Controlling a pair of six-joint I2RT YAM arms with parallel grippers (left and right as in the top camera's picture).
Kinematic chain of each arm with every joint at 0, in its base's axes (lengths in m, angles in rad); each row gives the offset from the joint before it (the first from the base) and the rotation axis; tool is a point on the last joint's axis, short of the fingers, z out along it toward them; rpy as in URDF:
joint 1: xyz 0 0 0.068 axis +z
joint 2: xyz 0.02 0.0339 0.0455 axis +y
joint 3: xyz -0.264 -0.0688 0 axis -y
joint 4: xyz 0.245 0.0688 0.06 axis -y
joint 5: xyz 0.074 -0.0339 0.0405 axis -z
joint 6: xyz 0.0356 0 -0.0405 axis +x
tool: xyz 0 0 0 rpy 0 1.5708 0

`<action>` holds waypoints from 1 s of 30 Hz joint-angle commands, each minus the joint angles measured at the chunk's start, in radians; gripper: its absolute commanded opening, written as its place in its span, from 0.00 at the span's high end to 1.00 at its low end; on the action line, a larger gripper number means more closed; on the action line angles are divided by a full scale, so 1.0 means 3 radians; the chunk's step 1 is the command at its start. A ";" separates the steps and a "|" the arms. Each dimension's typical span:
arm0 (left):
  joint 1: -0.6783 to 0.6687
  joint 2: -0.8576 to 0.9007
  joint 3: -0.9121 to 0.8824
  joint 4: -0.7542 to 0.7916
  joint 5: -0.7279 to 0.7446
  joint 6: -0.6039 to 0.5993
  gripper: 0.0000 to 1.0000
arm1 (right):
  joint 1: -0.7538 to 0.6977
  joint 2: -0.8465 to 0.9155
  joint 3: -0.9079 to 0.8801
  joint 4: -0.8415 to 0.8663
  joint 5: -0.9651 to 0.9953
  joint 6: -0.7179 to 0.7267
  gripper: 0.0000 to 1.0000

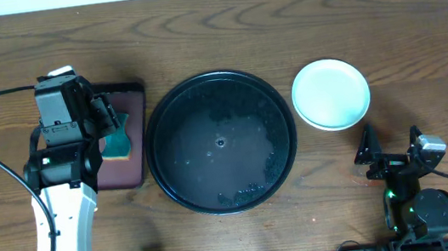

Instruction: Clean dirty plates on tray and stack at the side

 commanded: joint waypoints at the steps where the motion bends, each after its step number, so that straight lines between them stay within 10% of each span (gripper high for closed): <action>1: 0.0014 0.0000 0.0032 -0.0001 -0.0006 -0.0017 0.25 | -0.0025 -0.0029 -0.0013 -0.0004 -0.0023 0.0037 0.01; 21: -0.0009 -0.0337 -0.0231 -0.0074 0.0005 -0.0032 0.25 | -0.0025 -0.0029 -0.0013 -0.0005 -0.0023 0.0037 0.01; 30: -0.0024 -0.1657 -0.2047 0.1808 0.0280 -0.0029 0.25 | -0.0025 -0.0029 -0.0013 -0.0005 -0.0023 0.0037 0.01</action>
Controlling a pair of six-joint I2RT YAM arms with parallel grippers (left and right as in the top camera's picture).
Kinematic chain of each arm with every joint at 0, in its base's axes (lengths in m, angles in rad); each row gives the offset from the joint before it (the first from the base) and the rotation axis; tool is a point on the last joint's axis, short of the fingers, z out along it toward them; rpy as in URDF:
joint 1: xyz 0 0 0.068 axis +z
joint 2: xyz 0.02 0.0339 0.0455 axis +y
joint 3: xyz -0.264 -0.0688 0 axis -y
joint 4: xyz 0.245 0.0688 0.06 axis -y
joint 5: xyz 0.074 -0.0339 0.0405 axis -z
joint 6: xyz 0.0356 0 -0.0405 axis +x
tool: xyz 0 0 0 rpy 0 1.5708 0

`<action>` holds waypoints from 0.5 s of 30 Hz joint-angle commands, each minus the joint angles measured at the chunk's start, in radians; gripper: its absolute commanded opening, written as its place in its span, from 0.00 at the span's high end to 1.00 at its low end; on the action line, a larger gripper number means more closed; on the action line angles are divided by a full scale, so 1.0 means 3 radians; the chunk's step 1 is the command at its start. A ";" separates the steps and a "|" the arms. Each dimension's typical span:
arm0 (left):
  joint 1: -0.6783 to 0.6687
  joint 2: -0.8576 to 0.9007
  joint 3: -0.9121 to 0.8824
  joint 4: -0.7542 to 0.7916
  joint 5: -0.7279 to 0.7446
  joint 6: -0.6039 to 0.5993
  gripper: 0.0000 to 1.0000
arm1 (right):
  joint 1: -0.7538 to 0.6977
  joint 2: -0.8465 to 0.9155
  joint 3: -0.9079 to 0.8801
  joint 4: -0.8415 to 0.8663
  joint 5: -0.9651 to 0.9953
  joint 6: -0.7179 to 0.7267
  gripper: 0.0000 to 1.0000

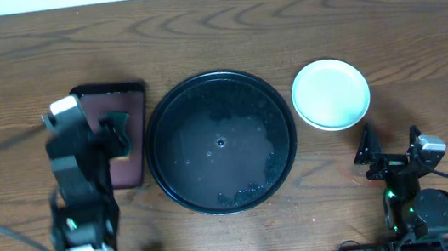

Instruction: Clean dirty plates on tray and stack at the side

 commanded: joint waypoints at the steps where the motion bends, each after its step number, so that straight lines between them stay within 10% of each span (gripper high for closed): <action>1: -0.0022 -0.0622 -0.0727 0.0507 0.0247 -0.0027 0.25 | -0.0025 -0.0028 -0.0011 -0.0009 -0.0013 0.0034 0.01; 15: -0.0161 -0.2497 -0.2084 0.0664 0.0322 -0.0006 0.25 | -0.0025 -0.0028 -0.0011 -0.0009 -0.0013 0.0034 0.01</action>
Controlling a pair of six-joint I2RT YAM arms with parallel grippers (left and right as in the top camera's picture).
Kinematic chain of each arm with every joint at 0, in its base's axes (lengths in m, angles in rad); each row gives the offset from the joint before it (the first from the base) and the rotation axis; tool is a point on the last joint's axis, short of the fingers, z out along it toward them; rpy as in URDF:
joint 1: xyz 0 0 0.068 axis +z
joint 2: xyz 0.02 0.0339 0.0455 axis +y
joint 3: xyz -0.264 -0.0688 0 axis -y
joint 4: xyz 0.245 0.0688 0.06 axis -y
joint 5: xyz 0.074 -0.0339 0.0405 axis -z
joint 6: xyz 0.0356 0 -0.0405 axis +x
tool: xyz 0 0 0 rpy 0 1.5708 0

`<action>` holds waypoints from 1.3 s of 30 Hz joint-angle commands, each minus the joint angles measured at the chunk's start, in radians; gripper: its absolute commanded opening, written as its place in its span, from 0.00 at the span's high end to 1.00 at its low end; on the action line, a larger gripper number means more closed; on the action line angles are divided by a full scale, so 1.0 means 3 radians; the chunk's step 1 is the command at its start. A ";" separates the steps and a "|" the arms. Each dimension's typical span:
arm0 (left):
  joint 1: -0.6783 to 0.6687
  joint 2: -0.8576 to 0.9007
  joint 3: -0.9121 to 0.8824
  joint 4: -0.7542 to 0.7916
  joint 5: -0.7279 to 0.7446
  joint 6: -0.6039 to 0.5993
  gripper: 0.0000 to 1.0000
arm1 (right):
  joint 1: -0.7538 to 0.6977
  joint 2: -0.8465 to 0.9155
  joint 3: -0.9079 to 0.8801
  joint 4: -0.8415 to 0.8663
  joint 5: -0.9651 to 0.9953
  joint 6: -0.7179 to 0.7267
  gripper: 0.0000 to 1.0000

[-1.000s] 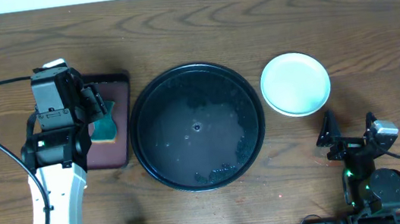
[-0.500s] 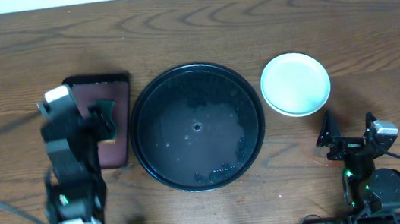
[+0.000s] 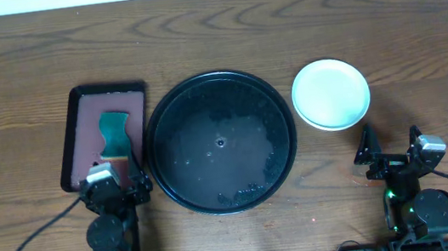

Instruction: Clean dirty plates on tray and stack at the side

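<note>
A big round black tray (image 3: 220,141) sits mid-table with water drops and dark crumbs on it and no plate. To its right stands a clean white plate (image 3: 331,93); whether more lie under it cannot be told. A green sponge (image 3: 114,135) lies loose on a small dark red tray (image 3: 77,118) at the left. My left gripper (image 3: 113,180) is pulled back to the front edge, just below the red tray, and looks open and empty. Below the white plate, at the front right, my right gripper (image 3: 390,135) stands open and empty.
The wooden table (image 3: 213,32) runs wide behind the trays. Cables trail from both arm bases along the front edge.
My left arm has drawn back from beside the red tray to its base at the front edge. The sponge lies uncovered on the red tray. The right arm has not moved.
First my left gripper hung over the red tray, right at the sponge. A second later the arm was blurred and lower in the view, the sponge left on the tray. Now it sits folded at the front edge. The black tray, white plate and right arm stayed put.
</note>
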 commanded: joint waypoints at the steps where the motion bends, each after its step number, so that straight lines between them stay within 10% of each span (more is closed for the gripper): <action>1: -0.0011 -0.0267 -0.0078 -0.0128 0.0031 0.0000 0.25 | -0.0025 -0.0019 -0.0011 -0.0008 -0.0009 0.0034 0.01; 39: -0.0014 -0.0413 -0.0078 -0.0407 -0.0018 0.0011 0.24 | -0.0025 -0.0019 -0.0011 -0.0008 -0.0009 0.0034 0.01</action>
